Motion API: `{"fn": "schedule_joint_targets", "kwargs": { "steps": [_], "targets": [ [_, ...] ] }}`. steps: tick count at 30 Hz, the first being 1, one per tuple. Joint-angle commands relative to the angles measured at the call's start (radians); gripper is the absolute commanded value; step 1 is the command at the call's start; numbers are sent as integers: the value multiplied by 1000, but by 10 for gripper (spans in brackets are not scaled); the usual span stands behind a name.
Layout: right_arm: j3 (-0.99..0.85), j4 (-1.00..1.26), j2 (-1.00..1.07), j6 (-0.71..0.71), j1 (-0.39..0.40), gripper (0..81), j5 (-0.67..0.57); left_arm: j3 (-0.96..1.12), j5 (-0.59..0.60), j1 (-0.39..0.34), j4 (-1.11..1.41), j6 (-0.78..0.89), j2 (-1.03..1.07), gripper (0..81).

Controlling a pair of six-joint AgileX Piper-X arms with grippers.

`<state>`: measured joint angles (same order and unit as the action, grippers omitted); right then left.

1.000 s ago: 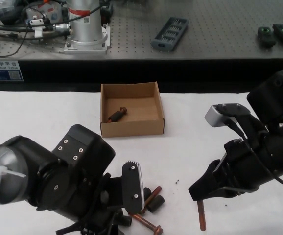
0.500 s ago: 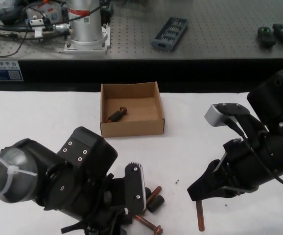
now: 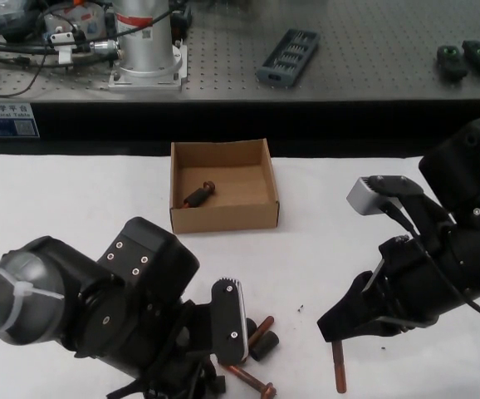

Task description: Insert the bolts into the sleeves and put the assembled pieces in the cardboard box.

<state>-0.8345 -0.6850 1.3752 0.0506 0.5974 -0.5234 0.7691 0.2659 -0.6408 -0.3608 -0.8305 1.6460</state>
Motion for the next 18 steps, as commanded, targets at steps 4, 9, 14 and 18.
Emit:
{"fn": "schedule_joint_targets", "kwargs": {
  "steps": [4, 9, 14, 18],
  "targets": [
    [-3, 10, -15, 1, -4, 106, -18, 4, 9, 0, 9, 234, 8, 126],
    [2, -12, -12, 1, -4, 106, 23, 23, 64, 21, 53, 606, -13, 65],
    [66, -7, -10, 8, -4, 106, 54, 23, 89, 52, 95, 912, -82, 65],
    [89, -11, -10, 50, -4, 106, 105, 23, 91, 85, 95, 1056, -145, 65]
  ]
}}
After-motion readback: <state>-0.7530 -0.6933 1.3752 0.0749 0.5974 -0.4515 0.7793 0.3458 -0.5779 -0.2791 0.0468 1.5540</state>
